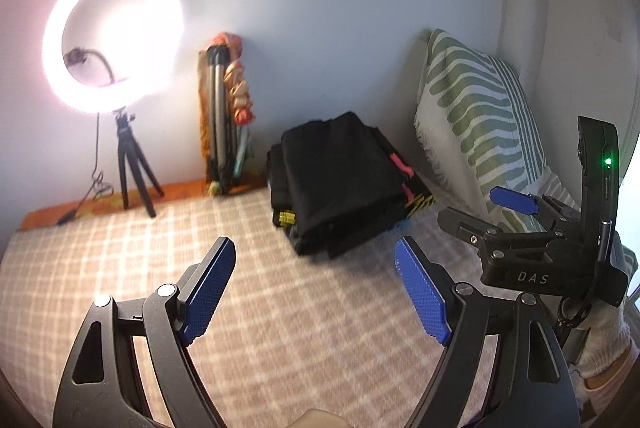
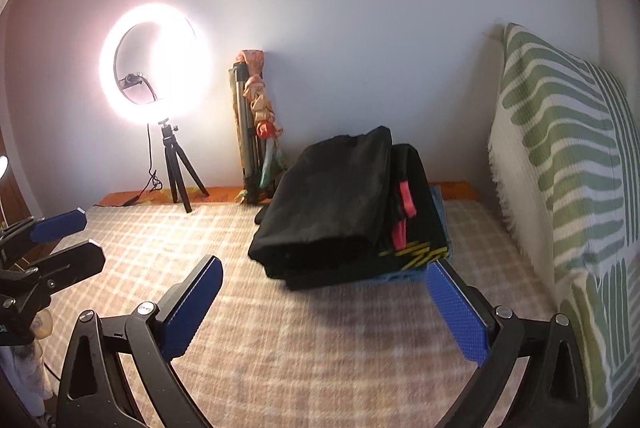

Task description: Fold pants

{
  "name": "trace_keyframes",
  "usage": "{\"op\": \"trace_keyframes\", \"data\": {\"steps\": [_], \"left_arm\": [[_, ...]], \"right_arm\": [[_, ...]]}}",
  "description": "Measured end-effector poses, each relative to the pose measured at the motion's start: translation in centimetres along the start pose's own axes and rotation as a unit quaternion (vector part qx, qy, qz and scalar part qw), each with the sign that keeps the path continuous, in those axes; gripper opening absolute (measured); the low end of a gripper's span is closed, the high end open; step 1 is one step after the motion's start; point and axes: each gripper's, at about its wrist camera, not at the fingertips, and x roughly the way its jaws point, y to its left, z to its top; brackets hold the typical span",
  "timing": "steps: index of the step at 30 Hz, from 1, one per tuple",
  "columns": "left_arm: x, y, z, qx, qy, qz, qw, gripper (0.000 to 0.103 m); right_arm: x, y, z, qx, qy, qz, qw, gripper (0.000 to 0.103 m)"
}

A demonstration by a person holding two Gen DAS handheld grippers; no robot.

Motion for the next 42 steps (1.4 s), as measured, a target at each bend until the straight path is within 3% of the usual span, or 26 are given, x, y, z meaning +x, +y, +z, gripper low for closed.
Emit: {"op": "trace_keyframes", "data": {"steps": [11,19,42], "left_arm": [[0.0,1.3,-3.2,-0.014,0.01,0.008,0.9998,0.082],[0.4,2.0,-4.5,-0.002,0.018,0.027,0.9995,0.082],[-1.0,2.6,-5.3,0.014,0.009,0.034,0.9993,0.085]], "right_arm": [[-0.1,1.9,-3.6,-0.01,-0.009,-0.025,1.0,0.103],[0.5,2.3,-4.5,-0.009,-0.016,-0.021,1.0,0.103],[1.0,2.9,-4.9,-0.011,-0.017,-0.034,0.999,0.103]]}}
